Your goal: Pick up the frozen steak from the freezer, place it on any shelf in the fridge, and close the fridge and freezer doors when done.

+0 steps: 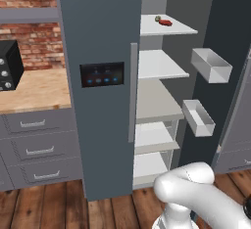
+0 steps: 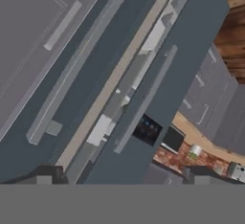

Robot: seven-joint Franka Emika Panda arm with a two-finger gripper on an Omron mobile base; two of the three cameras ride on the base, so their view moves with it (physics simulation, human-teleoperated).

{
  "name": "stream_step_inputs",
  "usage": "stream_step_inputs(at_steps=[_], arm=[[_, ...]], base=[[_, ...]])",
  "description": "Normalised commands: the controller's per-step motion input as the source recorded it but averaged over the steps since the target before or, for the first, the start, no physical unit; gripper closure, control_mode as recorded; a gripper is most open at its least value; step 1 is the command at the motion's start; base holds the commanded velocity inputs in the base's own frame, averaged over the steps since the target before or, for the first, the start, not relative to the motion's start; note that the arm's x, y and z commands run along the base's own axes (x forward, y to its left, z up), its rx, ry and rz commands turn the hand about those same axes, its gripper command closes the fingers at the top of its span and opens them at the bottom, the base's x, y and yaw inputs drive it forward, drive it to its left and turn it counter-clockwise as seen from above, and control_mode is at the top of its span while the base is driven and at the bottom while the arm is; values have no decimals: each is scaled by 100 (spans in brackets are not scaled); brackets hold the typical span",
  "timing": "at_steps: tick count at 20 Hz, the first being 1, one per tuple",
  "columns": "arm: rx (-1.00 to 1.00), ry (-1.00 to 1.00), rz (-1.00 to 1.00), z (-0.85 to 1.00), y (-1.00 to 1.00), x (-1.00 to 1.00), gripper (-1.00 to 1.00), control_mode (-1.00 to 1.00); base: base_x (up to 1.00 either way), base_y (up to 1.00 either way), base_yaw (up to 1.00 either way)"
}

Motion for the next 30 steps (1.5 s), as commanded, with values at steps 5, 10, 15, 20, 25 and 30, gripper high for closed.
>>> stream_step_inputs(at_steps=[5, 10, 15, 20, 25, 30], arm=[[8, 11, 0, -25, -49, 100, -100, -100], [10, 15, 2, -18, -64, 97, -100, -100], [4, 12, 3, -29, -45, 100, -100, -100], [4, 12, 1, -24, -25, 79, -100, -100], [0, 10, 0, -55, 0, 90, -100, -100], [2, 8, 0, -43, 0, 75, -100, -100]], base=[[0, 0, 0], [0, 0, 0], [0, 0, 0], [0, 0, 0], [0, 0, 0], [0, 0, 0]])
